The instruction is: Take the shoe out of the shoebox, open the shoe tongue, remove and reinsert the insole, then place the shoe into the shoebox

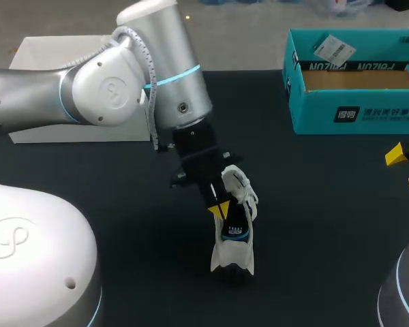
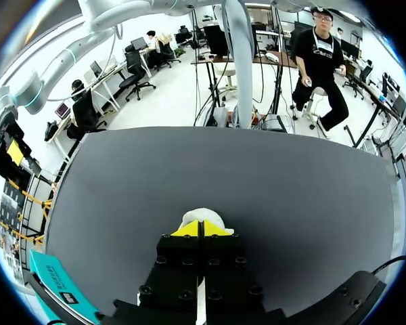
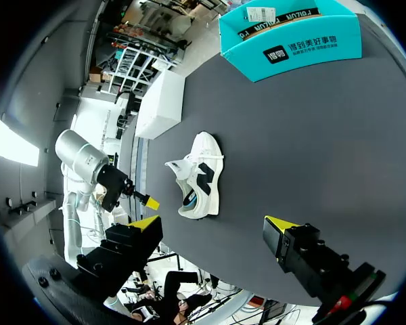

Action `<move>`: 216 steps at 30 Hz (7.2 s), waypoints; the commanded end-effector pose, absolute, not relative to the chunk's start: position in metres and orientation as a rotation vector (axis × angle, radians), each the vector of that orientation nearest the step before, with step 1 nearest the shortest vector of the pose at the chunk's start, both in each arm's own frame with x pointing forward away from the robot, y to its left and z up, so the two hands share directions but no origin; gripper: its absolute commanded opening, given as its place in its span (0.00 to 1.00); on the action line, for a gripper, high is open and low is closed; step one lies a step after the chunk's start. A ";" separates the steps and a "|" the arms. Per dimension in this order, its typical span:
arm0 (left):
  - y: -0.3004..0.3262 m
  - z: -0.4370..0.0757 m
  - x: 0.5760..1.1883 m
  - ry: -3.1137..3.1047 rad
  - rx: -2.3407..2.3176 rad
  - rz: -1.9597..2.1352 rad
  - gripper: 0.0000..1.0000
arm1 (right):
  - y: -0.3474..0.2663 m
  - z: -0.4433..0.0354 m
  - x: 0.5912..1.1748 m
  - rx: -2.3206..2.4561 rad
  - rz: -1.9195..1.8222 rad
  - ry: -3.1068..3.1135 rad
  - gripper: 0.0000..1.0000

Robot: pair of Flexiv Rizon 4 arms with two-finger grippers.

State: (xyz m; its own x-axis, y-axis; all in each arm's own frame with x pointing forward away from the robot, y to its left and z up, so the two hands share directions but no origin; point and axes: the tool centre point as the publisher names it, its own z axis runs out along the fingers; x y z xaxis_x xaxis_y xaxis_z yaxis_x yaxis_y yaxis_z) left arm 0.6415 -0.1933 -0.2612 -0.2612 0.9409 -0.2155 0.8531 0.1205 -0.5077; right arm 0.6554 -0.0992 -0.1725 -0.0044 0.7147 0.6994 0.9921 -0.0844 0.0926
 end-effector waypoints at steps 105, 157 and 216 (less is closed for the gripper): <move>-0.219 -0.407 0.654 -2.360 -1.961 0.295 0.00 | -0.099 -0.173 0.654 -1.847 -0.853 -1.760 1.00; -0.207 -0.401 0.660 -2.175 -2.179 0.266 0.00 | -0.099 -0.173 0.654 -1.847 -0.853 -1.760 1.00; -0.211 -0.349 0.712 -2.152 -2.351 0.082 0.04 | -0.099 -0.173 0.654 -1.847 -0.853 -1.760 1.00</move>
